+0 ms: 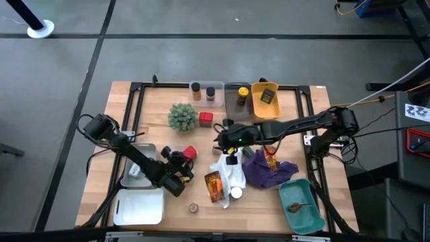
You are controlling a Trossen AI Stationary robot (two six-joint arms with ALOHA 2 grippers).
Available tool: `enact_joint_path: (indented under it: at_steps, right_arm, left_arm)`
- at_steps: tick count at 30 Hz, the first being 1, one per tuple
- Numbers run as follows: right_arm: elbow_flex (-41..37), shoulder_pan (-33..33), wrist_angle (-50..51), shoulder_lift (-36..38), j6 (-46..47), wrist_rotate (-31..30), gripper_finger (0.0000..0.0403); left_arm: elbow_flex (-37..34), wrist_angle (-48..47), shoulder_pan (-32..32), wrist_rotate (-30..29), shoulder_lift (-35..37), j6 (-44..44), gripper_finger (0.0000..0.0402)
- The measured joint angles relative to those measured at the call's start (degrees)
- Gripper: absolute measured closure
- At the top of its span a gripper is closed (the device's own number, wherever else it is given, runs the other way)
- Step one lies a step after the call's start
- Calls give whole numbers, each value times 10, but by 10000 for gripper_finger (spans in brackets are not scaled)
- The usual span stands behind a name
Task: Sort spices by type
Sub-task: Adjust the red seasoning can in the bottom transparent bin
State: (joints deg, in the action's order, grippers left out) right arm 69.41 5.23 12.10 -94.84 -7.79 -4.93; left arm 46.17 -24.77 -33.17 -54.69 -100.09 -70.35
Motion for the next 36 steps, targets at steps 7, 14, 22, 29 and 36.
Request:
enact_joint_path:
  at_steps: [7,14,22,29,36]
  right_arm:
    - [0,0,-2,-10,0,0,272]
    - [0,0,-5,-5,0,0,272]
    - [0,0,-3,-5,0,0,272]
    - [0,0,1,-5,0,0,272]
    - [0,0,2,-5,0,0,272]
  left_arm:
    - [0,-1,7,72,23,41,217]
    - [0,-4,6,80,95,66,217]
    - [0,-3,6,92,160,137,217]
    - [0,-3,11,92,154,133,218]
    - [0,-2,24,93,118,118,217]
